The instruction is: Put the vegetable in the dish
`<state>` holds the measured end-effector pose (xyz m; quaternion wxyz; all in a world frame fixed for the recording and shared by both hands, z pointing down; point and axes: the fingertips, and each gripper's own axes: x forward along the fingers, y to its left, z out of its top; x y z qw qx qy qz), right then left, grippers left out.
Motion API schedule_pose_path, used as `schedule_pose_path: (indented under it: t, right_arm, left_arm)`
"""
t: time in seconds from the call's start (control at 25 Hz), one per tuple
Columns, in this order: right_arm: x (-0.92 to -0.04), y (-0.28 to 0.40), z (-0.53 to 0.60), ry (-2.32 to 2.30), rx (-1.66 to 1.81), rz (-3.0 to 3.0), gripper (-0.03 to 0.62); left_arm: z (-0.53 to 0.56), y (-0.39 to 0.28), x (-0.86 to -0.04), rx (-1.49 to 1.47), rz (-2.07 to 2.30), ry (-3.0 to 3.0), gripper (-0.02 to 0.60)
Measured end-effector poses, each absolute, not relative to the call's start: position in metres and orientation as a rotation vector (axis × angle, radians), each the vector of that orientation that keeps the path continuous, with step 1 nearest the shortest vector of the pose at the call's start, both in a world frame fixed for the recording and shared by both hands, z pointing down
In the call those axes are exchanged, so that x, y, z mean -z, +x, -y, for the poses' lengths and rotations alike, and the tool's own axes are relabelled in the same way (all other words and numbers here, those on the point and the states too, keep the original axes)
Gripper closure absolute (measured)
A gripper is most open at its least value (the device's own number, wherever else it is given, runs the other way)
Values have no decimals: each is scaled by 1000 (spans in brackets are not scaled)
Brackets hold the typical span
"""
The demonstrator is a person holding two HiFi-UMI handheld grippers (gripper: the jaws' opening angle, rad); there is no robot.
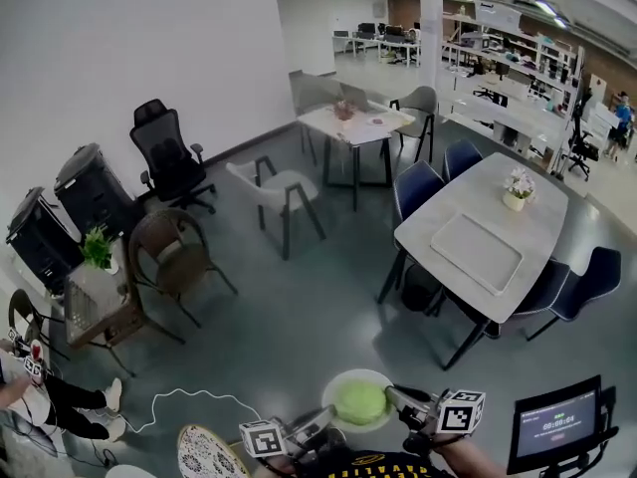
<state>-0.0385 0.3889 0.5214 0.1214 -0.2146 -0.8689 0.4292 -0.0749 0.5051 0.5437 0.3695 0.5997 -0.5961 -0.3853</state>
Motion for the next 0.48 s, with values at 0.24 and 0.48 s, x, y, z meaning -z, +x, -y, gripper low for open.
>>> schedule_pose_path:
  t: [0.24,0.48]
  right_arm:
    - [-525,-105,-389,-532,-1248,2557,574]
    - [-532,-146,-367,-440,-1257,2545,574]
  left_arm:
    - [-502,-150,-556,956,1453,1547,569]
    - [-476,-198,-562,960,1373,1565,568]
